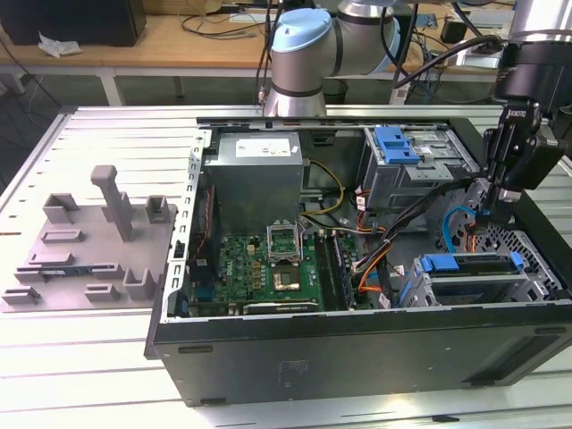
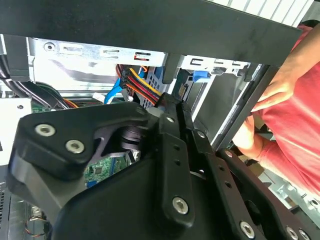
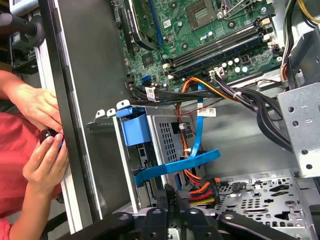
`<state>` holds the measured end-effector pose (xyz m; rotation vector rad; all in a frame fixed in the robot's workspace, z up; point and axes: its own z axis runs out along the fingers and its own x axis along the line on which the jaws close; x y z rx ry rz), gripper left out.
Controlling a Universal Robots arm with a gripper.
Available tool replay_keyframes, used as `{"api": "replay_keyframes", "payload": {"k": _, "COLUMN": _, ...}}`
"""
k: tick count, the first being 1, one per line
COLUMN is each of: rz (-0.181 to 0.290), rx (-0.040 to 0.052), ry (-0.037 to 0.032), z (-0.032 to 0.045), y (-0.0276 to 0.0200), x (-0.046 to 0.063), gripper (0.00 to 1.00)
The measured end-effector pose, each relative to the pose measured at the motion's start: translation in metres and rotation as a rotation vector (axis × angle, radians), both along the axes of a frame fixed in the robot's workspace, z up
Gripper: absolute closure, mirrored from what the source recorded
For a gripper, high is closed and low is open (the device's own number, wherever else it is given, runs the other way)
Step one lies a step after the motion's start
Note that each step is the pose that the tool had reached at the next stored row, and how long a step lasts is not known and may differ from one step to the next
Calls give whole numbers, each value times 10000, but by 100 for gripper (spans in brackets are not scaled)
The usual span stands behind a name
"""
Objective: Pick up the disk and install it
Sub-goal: 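Insert the first disk wire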
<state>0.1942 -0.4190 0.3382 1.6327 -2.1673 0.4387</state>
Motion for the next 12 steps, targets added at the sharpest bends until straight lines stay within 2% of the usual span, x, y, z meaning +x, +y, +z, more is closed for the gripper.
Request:
{"api": "replay_keyframes", "payload": {"k": 1, "rz": 0, "rx": 0, "ry": 0, "z": 0, "y": 0, "x": 0, "gripper": 84}}
{"api": "replay_keyframes", "payload": {"k": 10, "rz": 1, "rx": 0, "ry": 0, "z": 1, "y": 0, "x": -6, "gripper": 84}}
{"api": "replay_keyframes", "payload": {"k": 12, "rz": 12, "rx": -2, "ry": 0, "z": 25, "y": 0, "x": -18, "gripper": 84}}
